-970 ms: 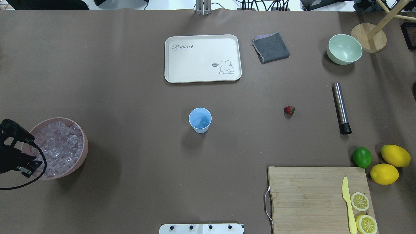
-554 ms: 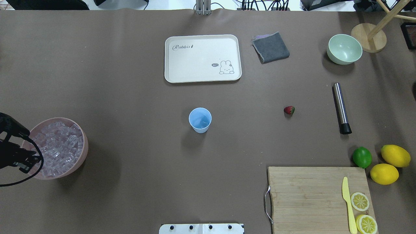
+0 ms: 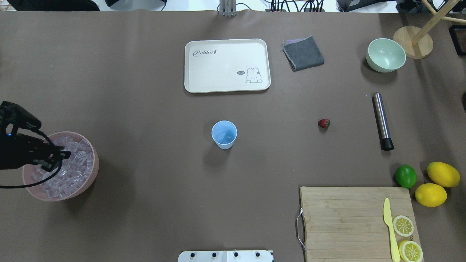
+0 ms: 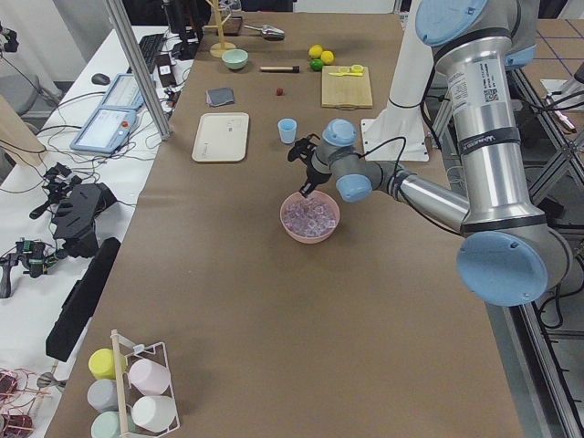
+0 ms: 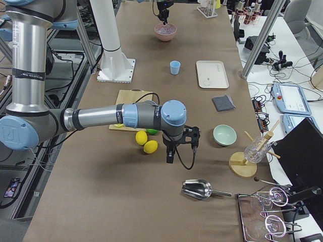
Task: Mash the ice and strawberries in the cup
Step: 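Lift the ice and carry it over the light-blue cup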
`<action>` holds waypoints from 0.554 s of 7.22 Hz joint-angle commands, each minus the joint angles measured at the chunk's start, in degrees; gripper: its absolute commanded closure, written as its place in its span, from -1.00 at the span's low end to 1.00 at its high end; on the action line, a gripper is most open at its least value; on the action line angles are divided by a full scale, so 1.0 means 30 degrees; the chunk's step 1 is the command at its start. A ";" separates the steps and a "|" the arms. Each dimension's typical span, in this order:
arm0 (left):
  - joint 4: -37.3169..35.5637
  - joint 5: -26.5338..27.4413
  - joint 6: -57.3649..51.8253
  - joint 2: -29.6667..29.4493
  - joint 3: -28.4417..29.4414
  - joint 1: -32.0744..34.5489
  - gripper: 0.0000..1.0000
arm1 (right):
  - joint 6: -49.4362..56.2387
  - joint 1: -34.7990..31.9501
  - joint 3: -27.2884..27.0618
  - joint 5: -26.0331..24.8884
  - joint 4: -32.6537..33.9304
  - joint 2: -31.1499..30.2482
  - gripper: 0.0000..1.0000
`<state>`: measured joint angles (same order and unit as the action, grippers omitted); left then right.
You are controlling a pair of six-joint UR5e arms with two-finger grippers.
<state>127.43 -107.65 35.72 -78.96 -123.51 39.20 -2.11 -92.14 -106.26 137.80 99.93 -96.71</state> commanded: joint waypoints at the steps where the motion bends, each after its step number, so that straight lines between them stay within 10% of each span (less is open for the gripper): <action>1: 0.0005 0.0082 0.2962 -0.5124 0.1320 -0.0057 1.00 | 0.0000 0.0012 0.0028 0.0005 -0.0001 -0.0020 -1.00; 4: -0.0054 0.0837 0.4871 -0.9991 0.4183 -0.0611 1.00 | 0.0000 -0.0017 0.0087 0.0005 -0.0001 -0.0049 -1.00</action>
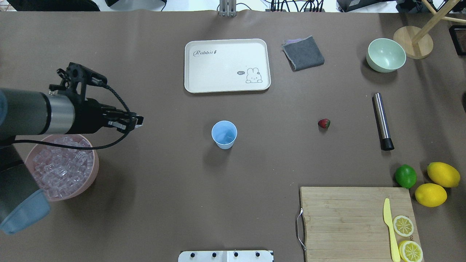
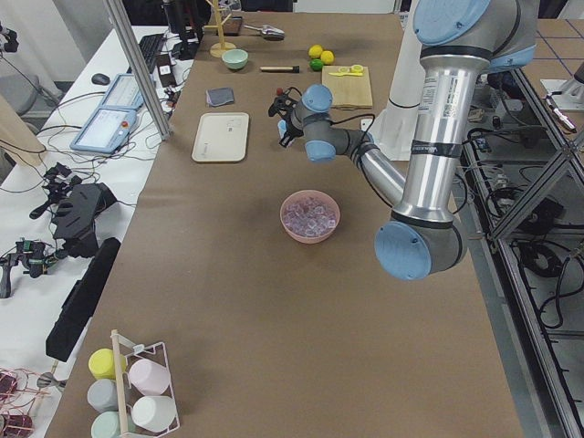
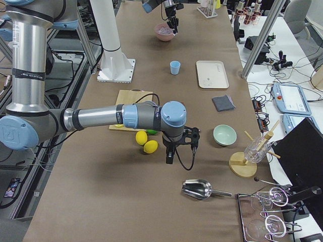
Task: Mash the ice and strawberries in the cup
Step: 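Lift the ice and carry it over the light-blue cup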
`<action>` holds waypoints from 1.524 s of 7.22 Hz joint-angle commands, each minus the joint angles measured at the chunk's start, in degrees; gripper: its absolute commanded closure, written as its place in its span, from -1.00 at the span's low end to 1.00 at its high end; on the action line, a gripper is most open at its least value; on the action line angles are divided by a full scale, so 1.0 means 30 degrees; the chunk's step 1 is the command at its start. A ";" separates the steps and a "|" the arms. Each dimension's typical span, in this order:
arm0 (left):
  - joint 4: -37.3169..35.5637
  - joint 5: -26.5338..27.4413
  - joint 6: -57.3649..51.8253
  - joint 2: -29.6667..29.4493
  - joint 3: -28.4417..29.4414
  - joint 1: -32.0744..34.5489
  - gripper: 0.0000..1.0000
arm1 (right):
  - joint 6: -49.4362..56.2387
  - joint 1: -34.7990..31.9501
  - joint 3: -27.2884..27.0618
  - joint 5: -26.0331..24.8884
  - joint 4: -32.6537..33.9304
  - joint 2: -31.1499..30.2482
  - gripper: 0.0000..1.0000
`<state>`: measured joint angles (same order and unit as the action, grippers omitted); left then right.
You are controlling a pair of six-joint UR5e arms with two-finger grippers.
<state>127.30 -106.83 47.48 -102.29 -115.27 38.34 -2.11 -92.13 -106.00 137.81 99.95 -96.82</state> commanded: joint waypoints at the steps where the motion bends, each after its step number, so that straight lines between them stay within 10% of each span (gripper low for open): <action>1: -0.0042 0.2716 0.1860 -0.3856 0.2408 -0.2155 1.00 | 0.0029 0.0005 0.0001 0.0000 -0.0007 0.0018 -1.00; 3: -0.0739 0.5632 0.2834 -0.5567 0.3530 -0.4598 1.00 | 0.0030 0.0005 0.0001 0.0000 -0.0007 0.0077 -1.00; 11: -0.0804 0.7071 0.2953 -0.7242 0.6313 -0.5103 1.00 | 0.0030 0.0005 0.0030 -0.0029 -0.0007 0.0194 -1.00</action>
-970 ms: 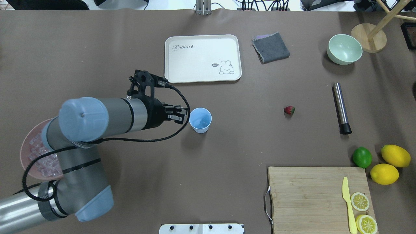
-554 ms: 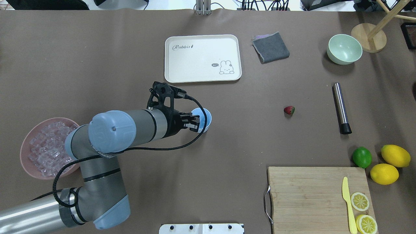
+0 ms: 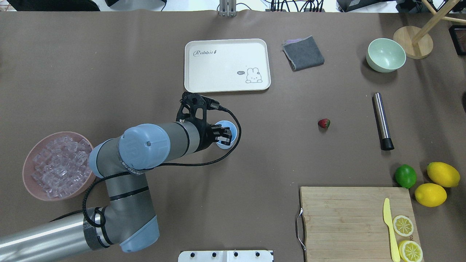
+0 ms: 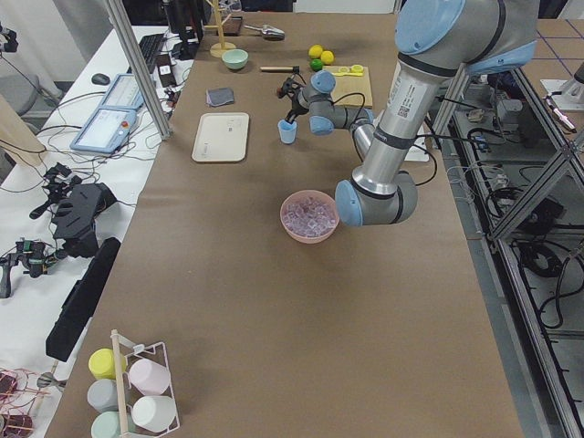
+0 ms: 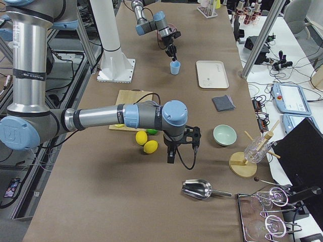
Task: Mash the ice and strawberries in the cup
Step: 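Open the left gripper to drop the ice into the cup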
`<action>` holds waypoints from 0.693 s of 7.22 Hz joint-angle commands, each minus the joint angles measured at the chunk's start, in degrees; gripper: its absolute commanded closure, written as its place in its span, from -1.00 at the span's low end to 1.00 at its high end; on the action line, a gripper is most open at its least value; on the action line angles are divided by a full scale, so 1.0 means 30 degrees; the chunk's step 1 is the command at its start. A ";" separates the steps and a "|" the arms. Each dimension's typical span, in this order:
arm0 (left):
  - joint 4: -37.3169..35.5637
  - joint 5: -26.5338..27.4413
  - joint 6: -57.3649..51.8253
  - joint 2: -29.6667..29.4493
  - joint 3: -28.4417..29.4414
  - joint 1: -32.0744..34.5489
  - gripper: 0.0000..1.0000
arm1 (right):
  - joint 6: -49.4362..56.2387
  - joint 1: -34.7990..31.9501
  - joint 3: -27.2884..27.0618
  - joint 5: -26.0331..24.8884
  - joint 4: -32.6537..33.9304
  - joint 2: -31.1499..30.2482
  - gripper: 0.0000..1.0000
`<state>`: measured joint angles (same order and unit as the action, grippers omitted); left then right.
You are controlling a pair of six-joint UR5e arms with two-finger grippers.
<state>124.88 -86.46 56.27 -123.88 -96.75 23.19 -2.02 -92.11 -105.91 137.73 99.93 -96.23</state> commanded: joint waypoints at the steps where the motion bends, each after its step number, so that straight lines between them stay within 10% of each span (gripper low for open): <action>1: -0.0026 0.0431 0.0023 -0.0073 0.0169 -0.0113 1.00 | 0.0000 0.0000 0.0002 0.0000 0.0000 -0.0003 -1.00; 3: 0.0003 0.0723 0.0023 -0.0483 0.0752 -0.0143 -0.71 | 0.0000 0.0000 0.0002 0.0000 0.0000 0.0026 -1.00; 5: -0.0026 0.1078 0.0023 -0.0483 0.0465 -0.0172 -0.80 | 0.0000 0.0000 0.0002 0.0000 0.0000 0.0055 -1.00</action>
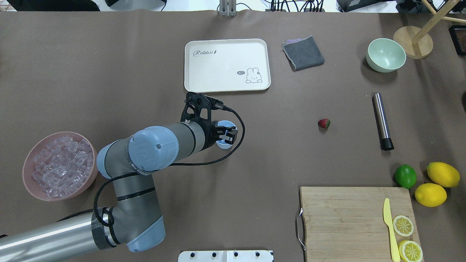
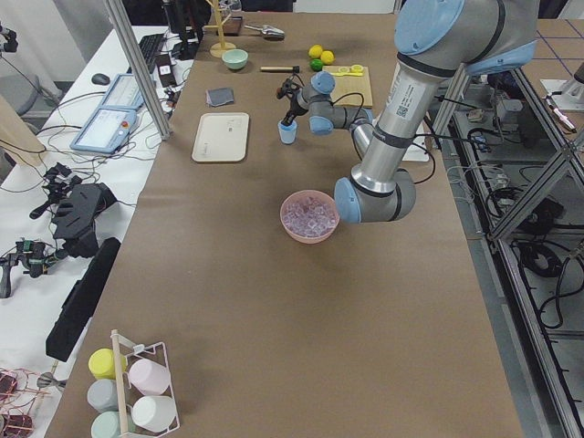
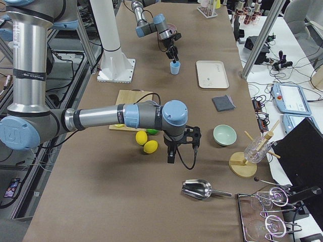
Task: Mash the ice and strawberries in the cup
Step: 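Open the left gripper to drop the ice into the cup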
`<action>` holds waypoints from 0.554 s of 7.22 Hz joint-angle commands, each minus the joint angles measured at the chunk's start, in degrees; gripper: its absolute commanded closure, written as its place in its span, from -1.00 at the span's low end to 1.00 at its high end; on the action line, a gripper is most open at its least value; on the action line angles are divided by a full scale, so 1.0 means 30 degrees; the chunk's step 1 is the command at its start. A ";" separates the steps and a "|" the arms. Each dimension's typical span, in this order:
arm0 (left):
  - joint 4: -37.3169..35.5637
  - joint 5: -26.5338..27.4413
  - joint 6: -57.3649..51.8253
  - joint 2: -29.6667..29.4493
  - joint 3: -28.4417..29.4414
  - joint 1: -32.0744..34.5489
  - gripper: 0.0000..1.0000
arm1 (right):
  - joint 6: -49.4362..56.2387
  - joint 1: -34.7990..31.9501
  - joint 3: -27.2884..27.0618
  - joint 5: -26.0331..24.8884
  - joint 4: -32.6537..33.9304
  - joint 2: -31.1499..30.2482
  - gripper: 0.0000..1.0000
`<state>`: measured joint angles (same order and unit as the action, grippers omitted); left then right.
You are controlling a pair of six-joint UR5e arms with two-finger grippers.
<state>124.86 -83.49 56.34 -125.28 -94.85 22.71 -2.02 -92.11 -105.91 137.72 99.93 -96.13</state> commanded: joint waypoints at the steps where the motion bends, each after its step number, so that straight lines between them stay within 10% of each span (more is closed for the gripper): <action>1: -0.0136 -0.0116 -0.0202 0.0186 -0.0866 0.0190 -0.79 | 0.0000 0.0000 0.0001 0.0000 0.0000 0.0051 -1.00; 4: -0.7520 -0.3017 -0.1979 0.2287 -0.6912 0.1976 -0.79 | 0.0000 0.0029 0.0001 0.0000 0.0000 0.0022 -1.00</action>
<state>112.18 -90.68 53.72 -121.51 -107.13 27.09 -2.02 -92.04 -105.91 137.73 99.93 -96.03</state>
